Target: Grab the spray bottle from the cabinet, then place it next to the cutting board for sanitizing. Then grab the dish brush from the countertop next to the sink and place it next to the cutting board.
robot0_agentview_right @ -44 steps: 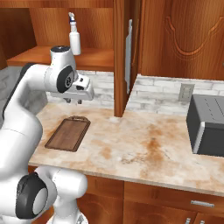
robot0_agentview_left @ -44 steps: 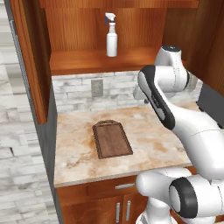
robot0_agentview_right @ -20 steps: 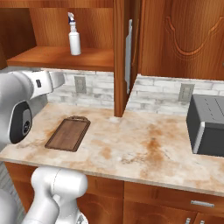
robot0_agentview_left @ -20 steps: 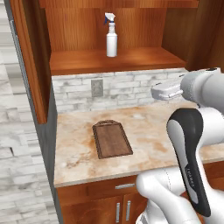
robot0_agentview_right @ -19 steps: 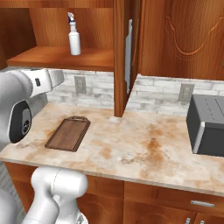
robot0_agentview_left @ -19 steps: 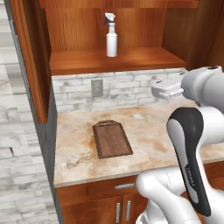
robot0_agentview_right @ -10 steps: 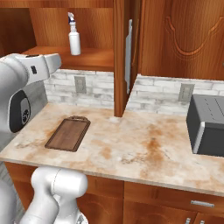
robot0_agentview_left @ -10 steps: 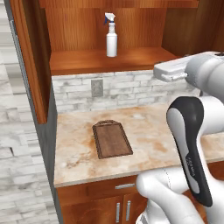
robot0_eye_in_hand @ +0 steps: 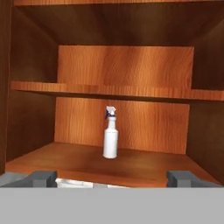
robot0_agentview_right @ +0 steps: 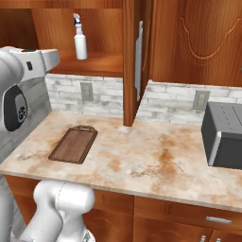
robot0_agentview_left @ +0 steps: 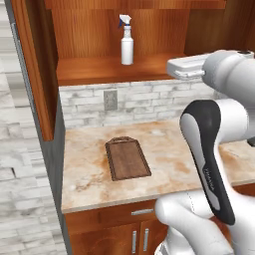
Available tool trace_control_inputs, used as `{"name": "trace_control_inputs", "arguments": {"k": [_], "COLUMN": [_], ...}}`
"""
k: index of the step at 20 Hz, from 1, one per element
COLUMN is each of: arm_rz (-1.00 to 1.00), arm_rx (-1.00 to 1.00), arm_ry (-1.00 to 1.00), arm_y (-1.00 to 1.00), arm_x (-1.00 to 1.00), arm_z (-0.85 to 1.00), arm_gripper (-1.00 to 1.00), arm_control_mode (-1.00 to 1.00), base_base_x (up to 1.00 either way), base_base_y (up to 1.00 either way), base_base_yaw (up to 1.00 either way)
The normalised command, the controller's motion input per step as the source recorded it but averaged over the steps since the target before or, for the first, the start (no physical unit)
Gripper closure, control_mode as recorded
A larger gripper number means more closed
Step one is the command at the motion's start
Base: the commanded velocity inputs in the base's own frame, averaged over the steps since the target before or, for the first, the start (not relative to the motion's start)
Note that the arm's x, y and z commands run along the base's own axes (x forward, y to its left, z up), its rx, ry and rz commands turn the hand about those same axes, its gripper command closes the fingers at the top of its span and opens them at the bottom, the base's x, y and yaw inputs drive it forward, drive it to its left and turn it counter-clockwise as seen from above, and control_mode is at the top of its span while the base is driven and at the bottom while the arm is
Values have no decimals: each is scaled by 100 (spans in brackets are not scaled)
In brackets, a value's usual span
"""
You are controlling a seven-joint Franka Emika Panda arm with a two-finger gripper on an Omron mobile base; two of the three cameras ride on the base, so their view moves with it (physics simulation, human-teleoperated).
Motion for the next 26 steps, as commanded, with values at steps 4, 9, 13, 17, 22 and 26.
{"name": "trace_control_inputs", "arguments": {"k": [4,9,13,17,22,26], "arm_rz": [0,0,0,0,0,0], "arm_rx": [0,0,0,0,0,0], "arm_ry": [0,0,0,0,0,0], "arm_y": [9,10,13,4,1,2], "arm_x": [49,65,69,60,67,52], "arm_z": [-4,-13,-12,-7,-3,0], "arm_gripper": [-100,-100,-100,-100,-100,-100], "arm_control_mode": [-100,-100,-100,-100,-100,-100], "base_base_x": [0,0,0,0,0,0], "base_base_y": [0,0,0,0,0,0], "base_base_yaw": [0,0,0,0,0,0]}}
